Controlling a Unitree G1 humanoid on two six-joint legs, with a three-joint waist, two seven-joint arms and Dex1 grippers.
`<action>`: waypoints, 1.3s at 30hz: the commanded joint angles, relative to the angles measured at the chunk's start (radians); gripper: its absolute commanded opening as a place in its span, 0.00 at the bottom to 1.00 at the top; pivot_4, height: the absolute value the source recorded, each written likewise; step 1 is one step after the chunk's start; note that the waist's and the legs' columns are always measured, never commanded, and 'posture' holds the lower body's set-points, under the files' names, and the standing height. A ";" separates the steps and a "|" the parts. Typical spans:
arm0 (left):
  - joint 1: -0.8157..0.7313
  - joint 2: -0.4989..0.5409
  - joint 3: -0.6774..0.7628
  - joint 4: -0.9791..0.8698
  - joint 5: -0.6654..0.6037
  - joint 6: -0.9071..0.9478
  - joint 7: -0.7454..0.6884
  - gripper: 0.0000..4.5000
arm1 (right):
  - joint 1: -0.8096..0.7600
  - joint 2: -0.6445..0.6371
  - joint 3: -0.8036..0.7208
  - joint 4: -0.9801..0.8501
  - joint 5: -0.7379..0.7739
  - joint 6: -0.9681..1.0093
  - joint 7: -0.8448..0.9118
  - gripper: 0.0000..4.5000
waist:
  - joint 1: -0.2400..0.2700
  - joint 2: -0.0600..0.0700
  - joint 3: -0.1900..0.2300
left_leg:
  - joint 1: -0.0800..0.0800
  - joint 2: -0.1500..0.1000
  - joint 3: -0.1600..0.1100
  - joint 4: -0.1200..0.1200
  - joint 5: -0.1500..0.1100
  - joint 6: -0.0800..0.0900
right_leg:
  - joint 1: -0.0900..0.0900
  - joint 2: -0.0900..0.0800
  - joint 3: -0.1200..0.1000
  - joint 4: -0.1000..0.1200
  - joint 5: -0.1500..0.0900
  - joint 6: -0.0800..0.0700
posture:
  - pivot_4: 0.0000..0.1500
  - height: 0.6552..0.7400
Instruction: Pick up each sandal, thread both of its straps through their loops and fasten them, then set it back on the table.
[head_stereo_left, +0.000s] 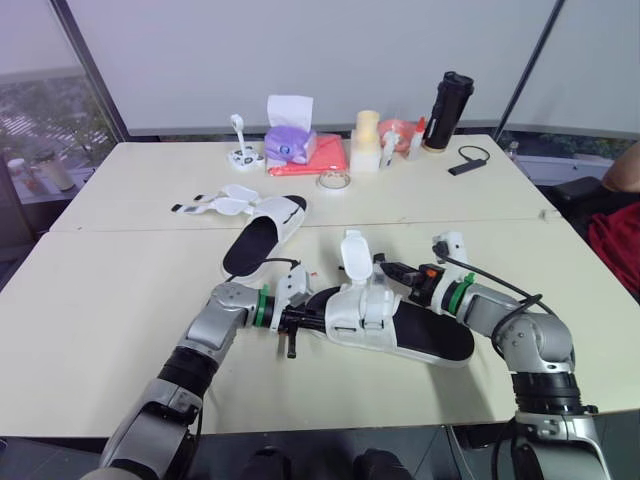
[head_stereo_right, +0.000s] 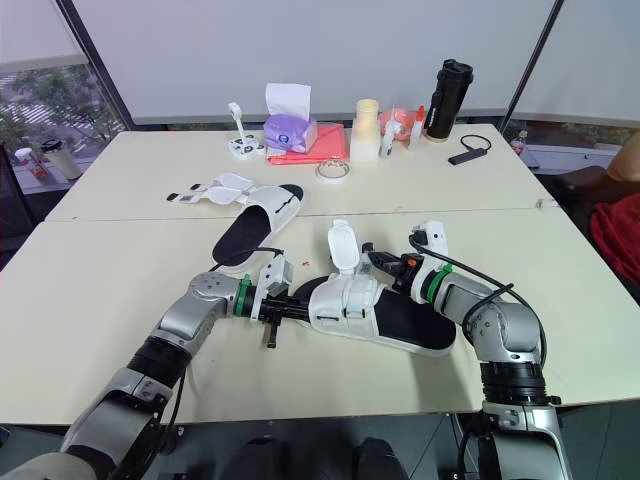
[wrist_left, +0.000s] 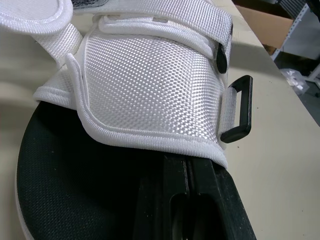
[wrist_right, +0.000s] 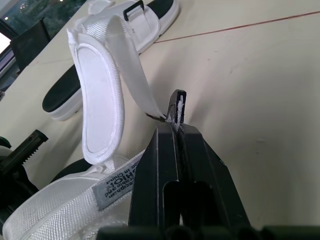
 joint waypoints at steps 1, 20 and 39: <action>0.038 -0.003 -0.062 0.054 0.057 0.015 0.014 0.00 | 0.014 -0.014 -0.051 0.026 -0.027 -0.004 -0.045 0.01 | 0.000 0.000 0.000 | 0.000 0.000 0.000 0.000 0.000 0.000 | 0.000 0.000 0.000 0.000 0.000 0.000 | 1.00 1.00; 0.036 -0.016 -0.042 0.066 0.049 0.003 0.039 0.00 | -0.008 -0.070 -0.018 0.039 -0.089 -0.003 -0.039 0.52 | 0.000 0.000 0.000 | 0.002 0.000 -0.001 -0.001 0.000 0.000 | 0.007 0.000 0.000 -0.010 -0.001 -0.003 | 1.00 1.00; 0.024 -0.025 -0.036 0.085 0.056 -0.011 0.057 0.00 | -0.414 -0.058 0.062 0.226 -0.024 0.195 0.113 0.96 | -0.001 0.003 0.000 | 0.000 0.000 -0.001 -0.002 0.000 0.000 | 0.004 -0.001 0.000 -0.011 0.001 0.000 | 1.00 1.00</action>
